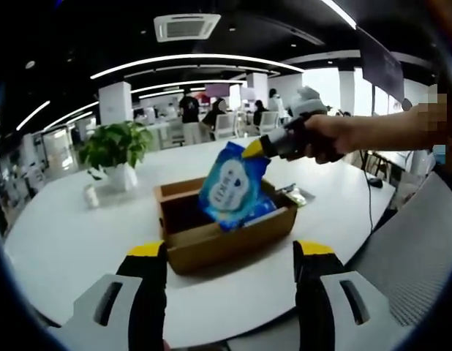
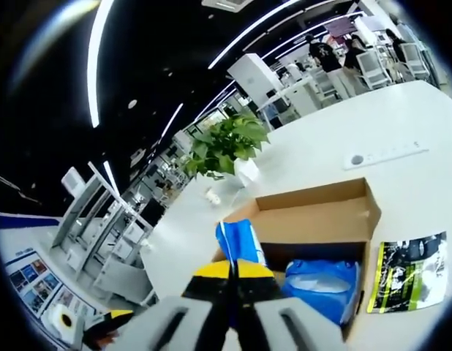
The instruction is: Operate the shoe box by opening the lid, removing the specified soft item, and placing it in the target area until the item is outside and the box remains undamaged.
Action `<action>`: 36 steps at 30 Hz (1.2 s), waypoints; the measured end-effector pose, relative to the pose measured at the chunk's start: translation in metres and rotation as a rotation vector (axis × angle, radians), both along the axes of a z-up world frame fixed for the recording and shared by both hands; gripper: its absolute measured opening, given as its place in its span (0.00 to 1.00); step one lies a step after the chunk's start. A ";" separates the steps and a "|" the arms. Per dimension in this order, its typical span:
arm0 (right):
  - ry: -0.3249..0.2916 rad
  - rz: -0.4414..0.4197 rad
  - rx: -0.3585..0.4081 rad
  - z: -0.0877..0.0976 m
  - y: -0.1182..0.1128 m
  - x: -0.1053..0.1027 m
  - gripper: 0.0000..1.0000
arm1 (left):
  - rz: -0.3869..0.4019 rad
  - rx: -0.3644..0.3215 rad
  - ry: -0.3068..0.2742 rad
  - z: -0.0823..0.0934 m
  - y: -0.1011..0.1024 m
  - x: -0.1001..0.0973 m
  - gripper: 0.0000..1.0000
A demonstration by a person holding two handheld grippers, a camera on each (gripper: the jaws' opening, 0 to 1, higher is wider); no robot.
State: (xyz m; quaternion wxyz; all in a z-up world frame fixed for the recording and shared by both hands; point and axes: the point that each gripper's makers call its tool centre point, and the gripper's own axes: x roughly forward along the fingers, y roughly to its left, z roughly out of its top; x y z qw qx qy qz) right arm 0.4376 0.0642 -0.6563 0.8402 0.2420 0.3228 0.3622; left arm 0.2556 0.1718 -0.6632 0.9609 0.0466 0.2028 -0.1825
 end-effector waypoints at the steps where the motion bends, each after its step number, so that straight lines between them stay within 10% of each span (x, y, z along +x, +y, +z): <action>1: -0.003 0.000 0.000 0.002 -0.001 0.000 0.00 | 0.001 -0.002 -0.005 0.001 0.000 0.000 0.76; 36: -0.064 -0.066 0.122 0.079 -0.049 0.001 0.00 | -0.023 -0.079 -0.054 0.016 -0.014 0.000 0.94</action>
